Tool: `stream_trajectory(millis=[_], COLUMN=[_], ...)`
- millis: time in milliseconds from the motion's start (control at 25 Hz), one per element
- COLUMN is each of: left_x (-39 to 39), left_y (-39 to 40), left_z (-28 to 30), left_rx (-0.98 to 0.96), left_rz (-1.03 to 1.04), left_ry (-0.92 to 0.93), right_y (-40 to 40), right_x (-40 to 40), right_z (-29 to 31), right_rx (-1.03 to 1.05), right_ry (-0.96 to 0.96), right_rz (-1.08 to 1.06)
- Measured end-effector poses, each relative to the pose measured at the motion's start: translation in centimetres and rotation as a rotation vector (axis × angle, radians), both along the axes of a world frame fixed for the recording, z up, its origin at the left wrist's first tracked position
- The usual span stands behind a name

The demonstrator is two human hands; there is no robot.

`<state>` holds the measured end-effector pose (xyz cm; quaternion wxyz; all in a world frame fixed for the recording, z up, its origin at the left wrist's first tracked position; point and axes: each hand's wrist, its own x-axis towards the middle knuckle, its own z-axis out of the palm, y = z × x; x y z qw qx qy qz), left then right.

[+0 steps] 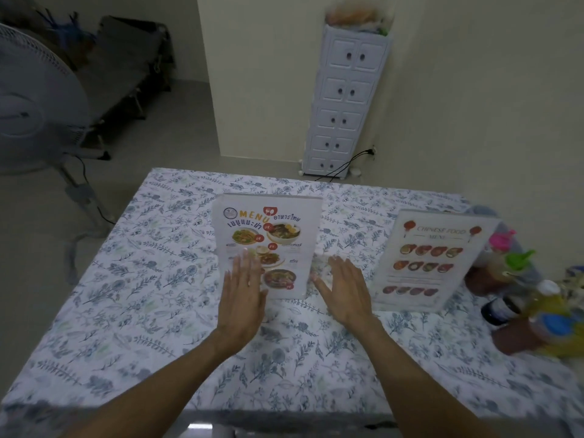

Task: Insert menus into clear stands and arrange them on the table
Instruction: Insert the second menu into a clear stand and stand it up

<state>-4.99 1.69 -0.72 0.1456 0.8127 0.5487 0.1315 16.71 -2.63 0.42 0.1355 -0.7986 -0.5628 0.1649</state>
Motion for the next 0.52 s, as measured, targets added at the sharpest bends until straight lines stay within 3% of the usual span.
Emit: stream_trajectory(millis=[200, 520], left_x=[6.2, 16.4], left_y=[-1.2, -0.8], left_z=[0.5, 1.0], left_rx=[0.001, -0.047], left_rz=[-0.232, -0.489], left_ry=[0.148, 0.176], right_y=[-4.5, -10.3], right_x=[4.3, 12.6], right_z=[0.6, 3.0], right_rx=[0.023, 0.058], right_ry=[-0.047, -0.049], right_rz=[-0.067, -0.358])
